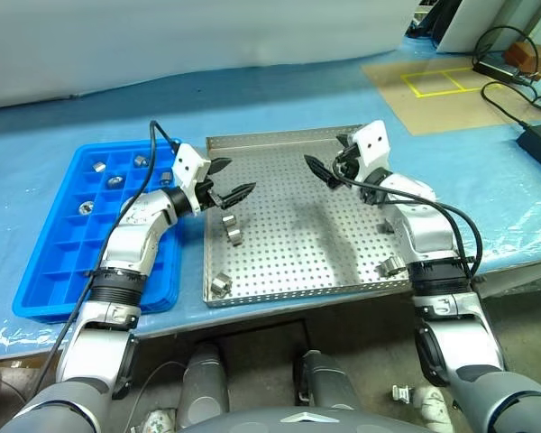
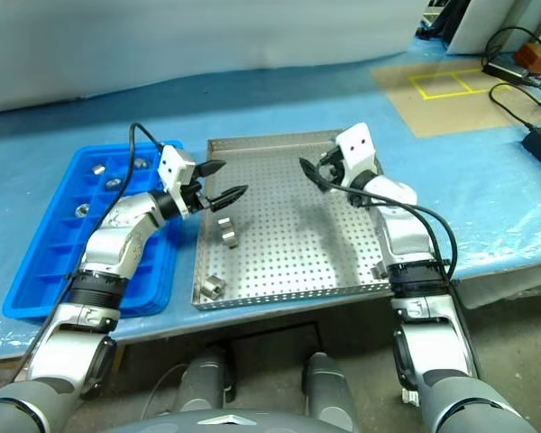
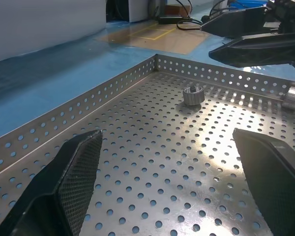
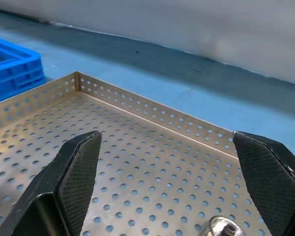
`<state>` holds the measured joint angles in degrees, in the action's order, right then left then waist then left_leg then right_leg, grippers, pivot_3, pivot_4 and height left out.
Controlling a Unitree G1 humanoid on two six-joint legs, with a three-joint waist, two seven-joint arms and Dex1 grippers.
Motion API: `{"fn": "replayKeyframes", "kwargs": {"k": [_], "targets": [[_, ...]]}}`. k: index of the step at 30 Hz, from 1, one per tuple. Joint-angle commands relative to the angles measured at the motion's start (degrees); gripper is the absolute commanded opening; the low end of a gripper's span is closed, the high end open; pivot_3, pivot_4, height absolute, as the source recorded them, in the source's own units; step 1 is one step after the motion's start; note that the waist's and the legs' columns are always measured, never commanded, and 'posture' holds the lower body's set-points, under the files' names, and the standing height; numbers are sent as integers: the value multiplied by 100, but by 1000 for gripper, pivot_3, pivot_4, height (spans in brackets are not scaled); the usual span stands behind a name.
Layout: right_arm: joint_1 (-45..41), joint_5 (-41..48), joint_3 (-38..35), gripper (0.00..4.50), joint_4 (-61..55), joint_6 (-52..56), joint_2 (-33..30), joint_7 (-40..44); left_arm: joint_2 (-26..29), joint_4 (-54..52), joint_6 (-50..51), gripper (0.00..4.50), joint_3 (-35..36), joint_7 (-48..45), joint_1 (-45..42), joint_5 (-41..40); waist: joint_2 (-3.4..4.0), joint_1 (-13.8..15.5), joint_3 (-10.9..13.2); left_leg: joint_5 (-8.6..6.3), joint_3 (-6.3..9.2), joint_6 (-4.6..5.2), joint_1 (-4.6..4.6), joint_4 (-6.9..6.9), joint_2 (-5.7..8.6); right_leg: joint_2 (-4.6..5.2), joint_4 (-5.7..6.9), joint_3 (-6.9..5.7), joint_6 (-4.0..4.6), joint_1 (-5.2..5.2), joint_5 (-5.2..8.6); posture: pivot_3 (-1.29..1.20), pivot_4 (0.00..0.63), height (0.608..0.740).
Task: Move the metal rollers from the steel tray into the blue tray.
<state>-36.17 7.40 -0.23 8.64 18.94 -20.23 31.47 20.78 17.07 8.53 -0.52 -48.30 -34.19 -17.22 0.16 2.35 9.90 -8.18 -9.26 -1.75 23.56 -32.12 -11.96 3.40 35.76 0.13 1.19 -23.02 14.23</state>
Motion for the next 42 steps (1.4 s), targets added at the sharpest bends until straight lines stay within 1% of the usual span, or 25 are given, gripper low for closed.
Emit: {"fn": "replayKeyframes", "kwargs": {"k": [1,6,13,17,20,23,26,29,33,36,40,42], "targets": [[87,116,68,4458,-426,124,0,75,-44,-202,-101,4476,-38,-24,-86,28,0,0,0,0,0,0,0,-1,0,0,1,0,2,0,1,-152,150,740],[-46,98,134,4458,-350,155,69,88,-80,-381,-58,4476,-34,27,46,32,0,5,0,1,0,-1,0,-4,0,1,1,1,10,0,6,-133,150,740],[-206,64,206,4458,-147,77,73,168,3,-511,-40,4476,44,104,221,24,0,12,0,1,0,-1,0,-2,0,1,0,0,10,0,6,-101,150,740],[-261,121,240,4458,-141,113,-12,377,4,-603,-25,4476,35,156,237,14,0,25,0,1,0,-1,1,-1,0,1,0,-1,10,0,6,-99,150,740],[-170,300,338,4458,-505,373,-238,881,173,-901,93,4476,-47,-184,347,-102,0,26,0,0,1,-1,2,-2,1,3,-1,-1,10,0,6,-105,150,740],[7,401,519,4458,-860,641,-571,1398,649,-1061,16,4476,-243,-1001,445,-106,0,26,0,0,1,0,1,1,0,1,0,-2,10,-1,6,-107,150,740],[215,427,652,4458,-1154,818,-772,1603,1114,-565,-610,4476,-562,-1653,154,328,0,26,0,1,1,-2,-4,6,-5,-3,0,-3,10,0,6,-125,150,740],[362,318,687,4458,-1274,889,-712,1397,1307,218,-1347,4476,-820,-2127,-476,711,1,32,0,4,1,-5,-4,4,-5,-2,0,-3,11,0,7,-151,150,740],[599,305,724,4458,-1527,1019,-575,1122,1255,1353,-2481,4476,-1097,-2472,-1406,1216,0,42,0,8,-1,-1,-4,-6,3,5,3,3,13,3,4,-186,150,740],[817,279,701,4458,-1725,1125,-573,959,1171,2299,-3710,4476,-1422,-2572,-2023,1749,0,28,0,9,-2,-2,-6,-5,2,4,0,5,13,5,4,-220,150,740],[971,283,604,4458,-1892,1216,-582,738,1060,3419,-5065,4476,-1796,-2692,-2628,2316,0,-11,0,8,-2,0,-6,-2,3,2,1,5,-6,4,-8,-263,150,740],[1054,290,573,4458,-1989,1269,-579,625,1007,3853,-5545,4476,-1930,-2845,-2893,2473,0,-15,0,8,-1,0,-5,1,0,-2,2,5,-10,2,-10,-279,150,740]]}}
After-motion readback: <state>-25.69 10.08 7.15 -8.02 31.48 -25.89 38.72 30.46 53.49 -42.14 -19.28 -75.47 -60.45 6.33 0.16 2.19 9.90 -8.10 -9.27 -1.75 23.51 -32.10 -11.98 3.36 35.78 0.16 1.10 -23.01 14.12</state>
